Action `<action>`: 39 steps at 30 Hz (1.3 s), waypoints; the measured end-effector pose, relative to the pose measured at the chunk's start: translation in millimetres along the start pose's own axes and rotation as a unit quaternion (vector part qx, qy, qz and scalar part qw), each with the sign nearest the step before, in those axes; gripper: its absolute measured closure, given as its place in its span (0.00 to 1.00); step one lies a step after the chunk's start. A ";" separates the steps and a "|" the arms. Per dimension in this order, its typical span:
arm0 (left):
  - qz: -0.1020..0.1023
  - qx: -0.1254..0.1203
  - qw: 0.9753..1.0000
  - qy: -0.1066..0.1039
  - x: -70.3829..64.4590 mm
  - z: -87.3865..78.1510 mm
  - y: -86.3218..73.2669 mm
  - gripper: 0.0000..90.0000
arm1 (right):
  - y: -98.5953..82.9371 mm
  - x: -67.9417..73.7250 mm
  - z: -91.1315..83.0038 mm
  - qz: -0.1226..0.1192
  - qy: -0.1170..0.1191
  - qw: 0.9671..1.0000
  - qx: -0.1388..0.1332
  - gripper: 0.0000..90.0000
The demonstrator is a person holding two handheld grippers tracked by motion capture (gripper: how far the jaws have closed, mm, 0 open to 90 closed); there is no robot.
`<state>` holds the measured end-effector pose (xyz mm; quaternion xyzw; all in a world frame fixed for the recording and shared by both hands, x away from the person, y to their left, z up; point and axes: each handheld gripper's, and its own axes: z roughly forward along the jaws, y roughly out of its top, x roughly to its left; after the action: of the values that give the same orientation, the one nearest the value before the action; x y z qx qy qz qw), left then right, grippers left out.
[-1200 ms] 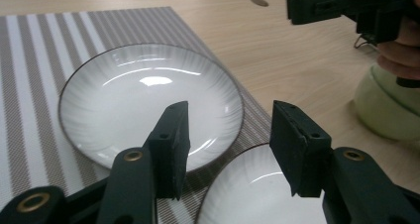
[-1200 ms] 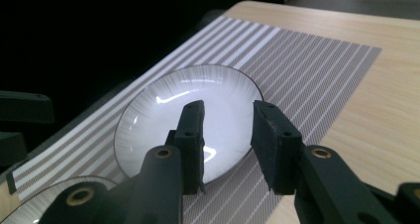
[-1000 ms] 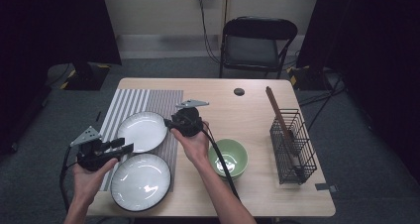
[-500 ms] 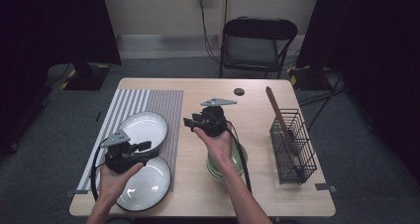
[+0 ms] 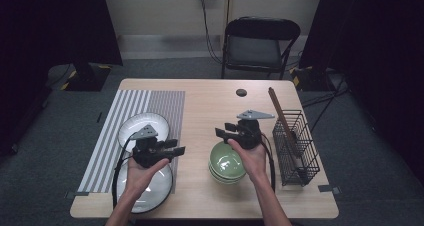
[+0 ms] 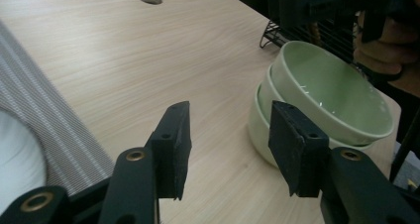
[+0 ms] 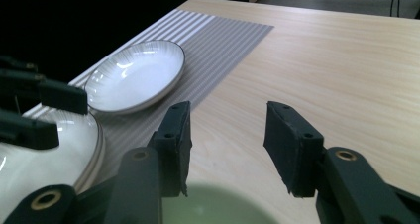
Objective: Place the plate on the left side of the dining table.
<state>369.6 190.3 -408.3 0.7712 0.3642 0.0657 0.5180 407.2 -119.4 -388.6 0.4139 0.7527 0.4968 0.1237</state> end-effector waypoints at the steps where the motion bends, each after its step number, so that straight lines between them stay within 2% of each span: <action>1: 0.001 0.001 1.000 -0.007 -2.5 6.9 2.7 0.58 | -8.7 -5.9 -8.0 0.000 -0.002 1.000 -0.001 0.62; 4: 0.004 0.004 1.000 -0.015 -3.9 13.5 5.1 0.60 | -16.6 -12.8 -12.9 0.003 -0.008 1.000 0.010 0.63; 5: 0.003 0.003 1.000 -0.022 -4.2 16.7 6.2 0.61 | -20.3 -16.3 -14.8 0.006 -0.012 1.000 0.012 0.64; 7: -0.001 -0.004 0.998 -0.056 -4.1 24.8 7.5 0.69 | -26.5 -22.7 -18.7 0.016 -0.016 1.000 0.011 0.65; 8: -0.004 -0.003 0.998 -0.057 -5.2 29.8 8.3 0.71 | -28.8 -25.1 -20.4 0.022 -0.015 1.000 0.008 0.66; 11: -0.007 0.006 0.997 -0.071 -8.2 42.6 13.1 0.70 | -34.0 -30.1 -23.4 0.027 -0.015 0.999 0.005 0.69; 12: -0.002 0.007 0.997 -0.076 -11.5 47.8 18.4 0.69 | -35.7 -30.2 -24.1 0.022 -0.011 1.000 0.008 0.70; 15: 0.002 0.009 0.997 -0.079 -13.8 52.4 24.2 0.70 | -36.2 -30.1 -24.4 0.025 0.000 1.000 0.003 0.76; 17: -0.005 0.005 0.996 -0.087 -16.1 57.2 29.3 0.70 | -36.1 -30.1 -24.1 0.026 0.004 1.000 0.002 0.78; 19: 0.006 0.018 0.996 -0.086 -19.5 64.0 33.5 0.73 | -36.4 -29.3 -23.2 0.021 0.005 1.000 0.006 0.83; 20: 0.007 0.023 0.995 -0.093 -21.2 71.4 35.2 0.75 | -37.1 -28.7 -23.6 0.019 0.006 1.000 0.007 0.87; 21: 0.007 0.023 0.995 -0.093 -21.2 71.4 35.2 0.76 | -37.1 -28.7 -23.6 0.019 0.006 1.000 0.007 0.87; 22: 0.016 0.041 0.996 -0.079 -22.4 79.3 35.7 0.78 | -38.1 -30.3 -25.5 0.016 0.006 1.000 0.002 0.90; 24: 0.014 0.044 0.996 -0.078 -22.0 82.1 35.3 0.79 | -39.0 -31.3 -26.9 0.020 0.009 1.000 -0.003 0.91; 25: 0.011 0.040 0.995 -0.088 -21.2 85.6 34.1 0.83 | -41.0 -33.4 -28.7 0.022 0.013 1.000 -0.008 0.92; 29: 0.005 0.043 0.995 -0.092 -18.9 90.2 32.6 0.88 | -43.3 -35.9 -29.9 0.026 0.017 0.999 -0.009 0.93; 34: 0.008 0.047 0.994 -0.098 -18.1 91.8 33.8 0.91 | -44.0 -38.7 -29.2 0.034 0.024 0.999 -0.003 0.93; 36: -0.001 0.046 0.993 -0.107 -15.7 94.0 33.9 0.93 | -44.8 -39.9 -27.8 0.035 0.024 0.999 0.002 0.93; 39: -0.004 0.054 0.993 -0.104 -14.8 95.7 35.1 0.94 | -48.7 -42.0 -24.3 0.042 0.022 0.999 0.011 0.94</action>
<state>422.0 102.1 -418.0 0.7988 0.3148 -0.0368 0.5113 394.7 -174.4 -428.0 0.4351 0.7430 0.5020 0.0812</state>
